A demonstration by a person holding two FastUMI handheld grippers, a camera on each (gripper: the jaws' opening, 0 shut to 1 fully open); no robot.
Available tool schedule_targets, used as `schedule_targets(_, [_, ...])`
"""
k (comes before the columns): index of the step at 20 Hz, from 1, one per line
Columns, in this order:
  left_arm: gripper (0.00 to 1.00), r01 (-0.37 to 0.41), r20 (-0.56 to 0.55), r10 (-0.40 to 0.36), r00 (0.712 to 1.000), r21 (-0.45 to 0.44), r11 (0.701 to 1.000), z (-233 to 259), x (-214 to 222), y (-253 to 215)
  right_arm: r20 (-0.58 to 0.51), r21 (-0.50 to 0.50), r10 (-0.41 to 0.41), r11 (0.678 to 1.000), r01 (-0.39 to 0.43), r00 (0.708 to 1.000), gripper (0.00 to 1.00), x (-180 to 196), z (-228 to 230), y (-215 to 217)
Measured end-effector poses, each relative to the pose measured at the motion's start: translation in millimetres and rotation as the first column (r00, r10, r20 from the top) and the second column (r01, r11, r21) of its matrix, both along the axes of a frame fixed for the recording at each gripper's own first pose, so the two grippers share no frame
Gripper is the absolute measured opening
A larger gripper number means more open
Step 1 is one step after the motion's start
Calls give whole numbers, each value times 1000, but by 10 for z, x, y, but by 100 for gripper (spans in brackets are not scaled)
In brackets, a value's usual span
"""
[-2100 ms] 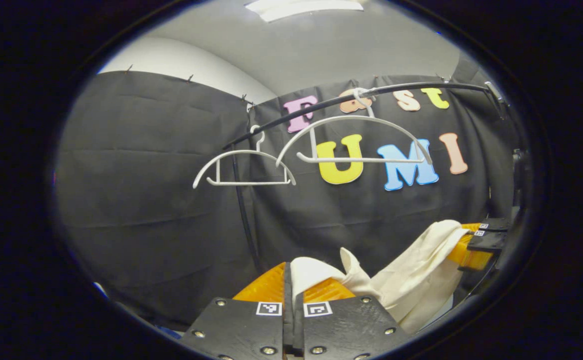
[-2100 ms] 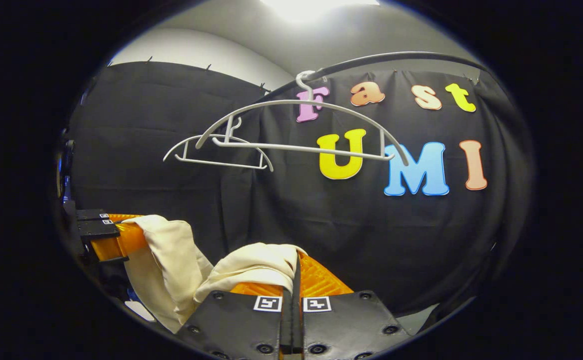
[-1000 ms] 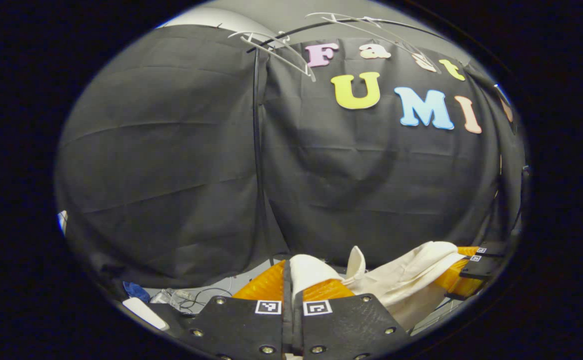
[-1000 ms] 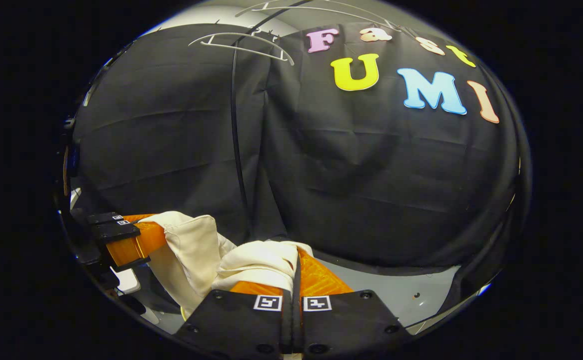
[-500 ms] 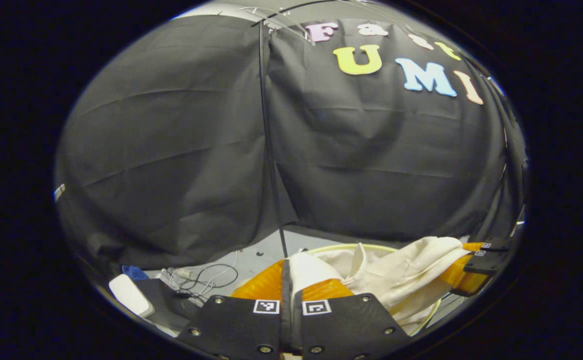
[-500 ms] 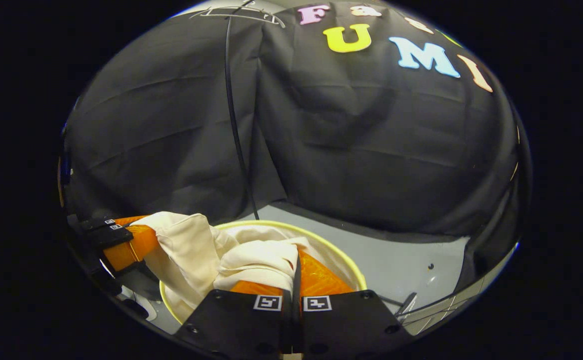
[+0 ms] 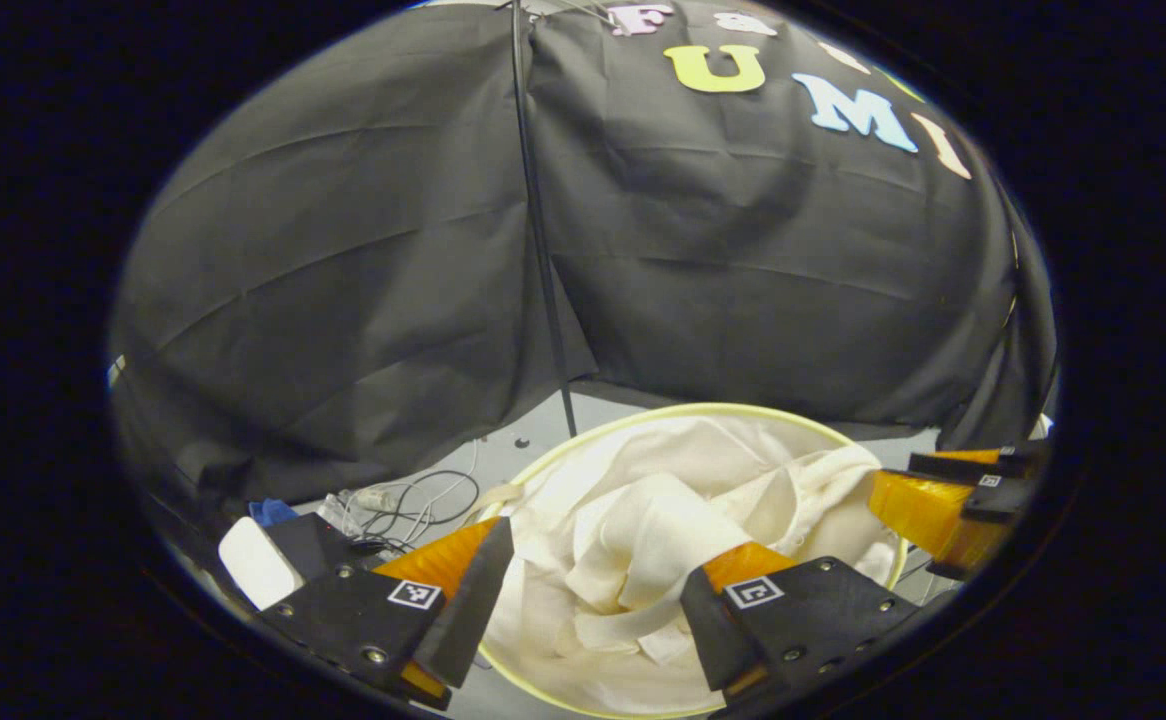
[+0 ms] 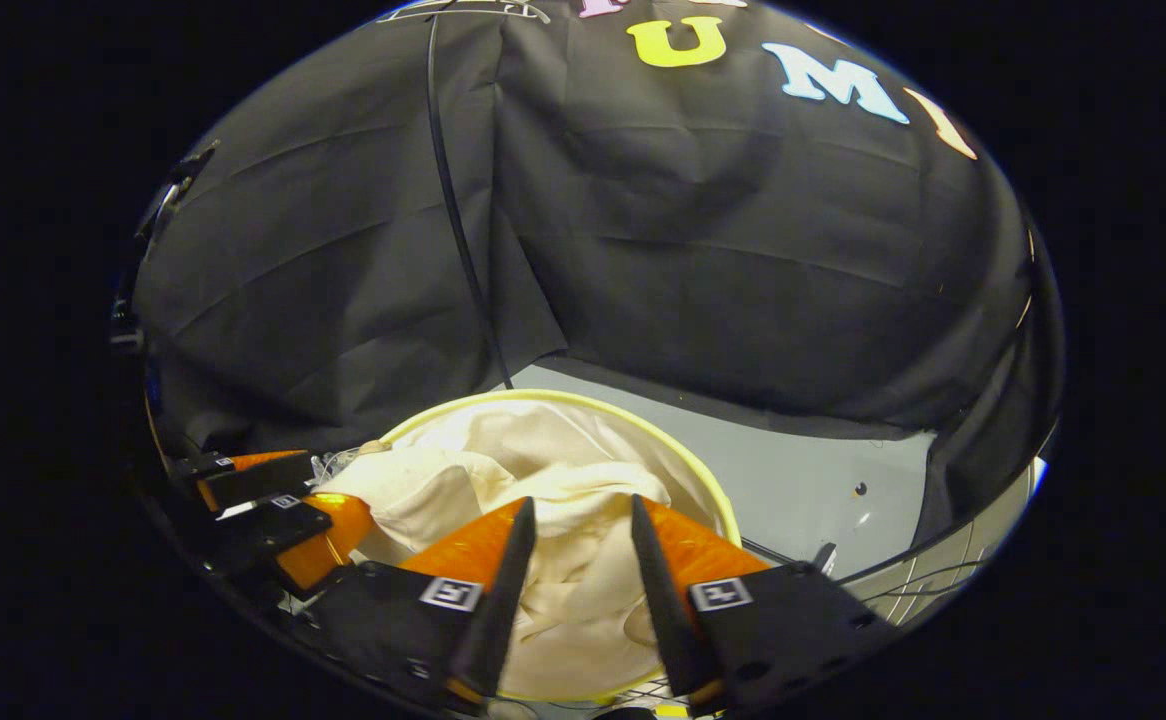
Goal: Grasp the clothes on the hanger with both hands and then place them into the laundry hamper below.
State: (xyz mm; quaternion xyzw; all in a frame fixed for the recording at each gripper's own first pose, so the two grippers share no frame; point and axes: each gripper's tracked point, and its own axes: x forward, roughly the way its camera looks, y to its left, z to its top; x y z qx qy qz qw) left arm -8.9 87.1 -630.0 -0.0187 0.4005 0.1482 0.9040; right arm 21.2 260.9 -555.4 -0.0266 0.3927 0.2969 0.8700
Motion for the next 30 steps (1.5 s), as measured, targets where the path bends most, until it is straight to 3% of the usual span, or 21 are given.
schedule_targets(3, [88,31,-26,-32,999,-21,999,180,-154,-89,37,-17,20,1000,-19,999,96,-78,343,-102])
schedule_targets(7, [89,81,-14,-81,997,2,997,791,-175,-94,64,-30,4,1000,-2,998,94,-98,865,-296])
schedule_targets(12, [88,165,138,-169,976,40,985,2149,80,-20,263,-20,-38,999,45,964,98,169,2179,-696])
schedule_targets(17, [89,212,299,-229,926,86,973,3588,325,-50,450,17,-122,992,128,884,97,387,3384,-1158])
schedule_targets(20, [88,238,394,-267,880,122,964,4320,427,-70,535,49,-176,983,177,826,97,450,3974,-1393])
schedule_targets(25, [89,279,519,-328,789,173,945,5341,554,-171,627,129,-288,955,269,723,97,328,4830,-1730])
schedule_targets(30, [89,308,616,-320,720,130,943,6022,505,-424,659,182,-366,925,333,657,96,188,5350,-2076])
